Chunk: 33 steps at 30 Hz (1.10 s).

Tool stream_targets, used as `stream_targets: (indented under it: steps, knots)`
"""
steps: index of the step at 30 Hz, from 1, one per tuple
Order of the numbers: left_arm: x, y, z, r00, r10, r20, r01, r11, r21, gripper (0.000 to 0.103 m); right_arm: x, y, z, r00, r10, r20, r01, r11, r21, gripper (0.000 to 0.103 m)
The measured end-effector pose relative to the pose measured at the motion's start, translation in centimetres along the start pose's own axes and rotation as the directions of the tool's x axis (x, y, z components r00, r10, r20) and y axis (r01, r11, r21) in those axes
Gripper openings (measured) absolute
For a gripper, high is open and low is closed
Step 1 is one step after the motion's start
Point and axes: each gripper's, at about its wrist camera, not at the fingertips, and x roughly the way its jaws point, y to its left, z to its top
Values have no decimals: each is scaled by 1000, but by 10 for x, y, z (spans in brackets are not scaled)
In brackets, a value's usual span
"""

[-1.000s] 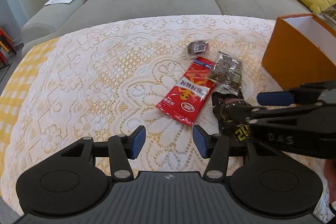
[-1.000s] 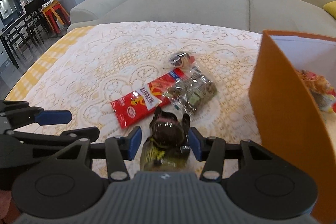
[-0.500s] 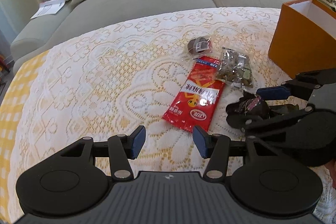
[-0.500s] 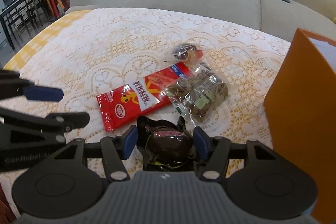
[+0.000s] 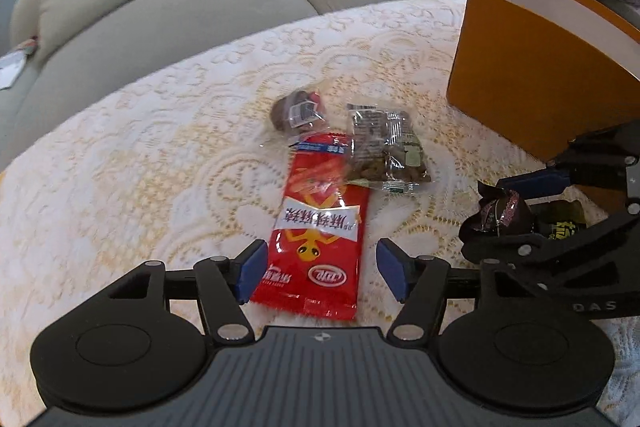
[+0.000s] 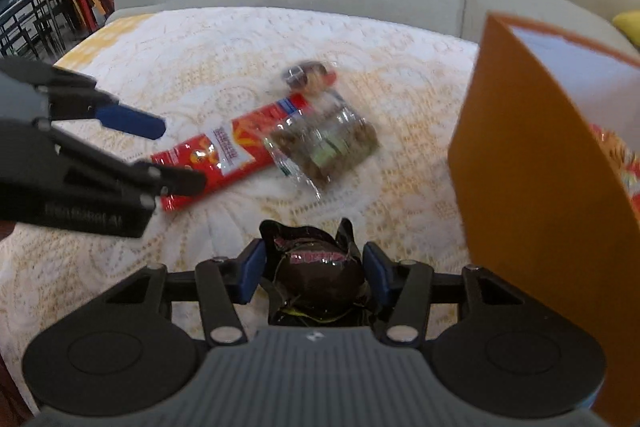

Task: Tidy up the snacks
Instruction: 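Grasp the red snack packet with the left gripper while the right gripper holds the black bag, then carry the red packet and black bag over the orange box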

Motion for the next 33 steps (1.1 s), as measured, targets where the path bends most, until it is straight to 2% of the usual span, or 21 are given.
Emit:
stream_targets:
  steps: [3, 8, 10, 16, 19, 20, 21, 23, 28, 33]
  knots:
    - [15, 7, 4, 999, -3, -44, 2, 1000, -17, 74, 2, -2, 2, 1000, 7, -6, -7, 1000, 13, 53]
    - [26, 12, 4, 997, -44, -62, 43, 999, -24, 85, 3, -2, 2, 1000, 18, -12, -18, 999, 27, 54]
    - [26, 14, 4, 997, -56, -52, 55, 998, -21, 89, 2, -3, 2, 1000, 21, -14, -21, 999, 34, 54]
    - [34, 11, 10, 998, -60, -31, 59, 998, -29, 89, 4, 0, 1, 1000, 13, -18, -13, 1000, 7, 55]
    - [35, 11, 9, 998, -62, -21, 61, 996, -60, 79, 5, -3, 1, 1000, 22, -22, -22, 999, 26, 55]
    - [34, 11, 10, 998, -56, -22, 54, 996, -73, 69, 5, -4, 2, 999, 28, -24, -27, 999, 35, 55]
    - [34, 11, 11, 999, -48, -24, 46, 995, -85, 63, 5, -5, 2, 999, 33, -25, -32, 999, 39, 55]
    - [32, 10, 13, 998, -39, -44, 34, 993, -110, 59, 5, -5, 2, 999, 34, -27, -34, 999, 33, 55]
    - [22, -3, 13, 994, 28, -105, -43, 988, -147, 55, 3, -3, 4, 998, 37, -51, -34, 998, 45, 54]
    - [2, -13, -5, 988, 6, -156, -48, 961, -272, 55, -10, -3, -5, 997, 52, -58, -48, 997, 54, 53]
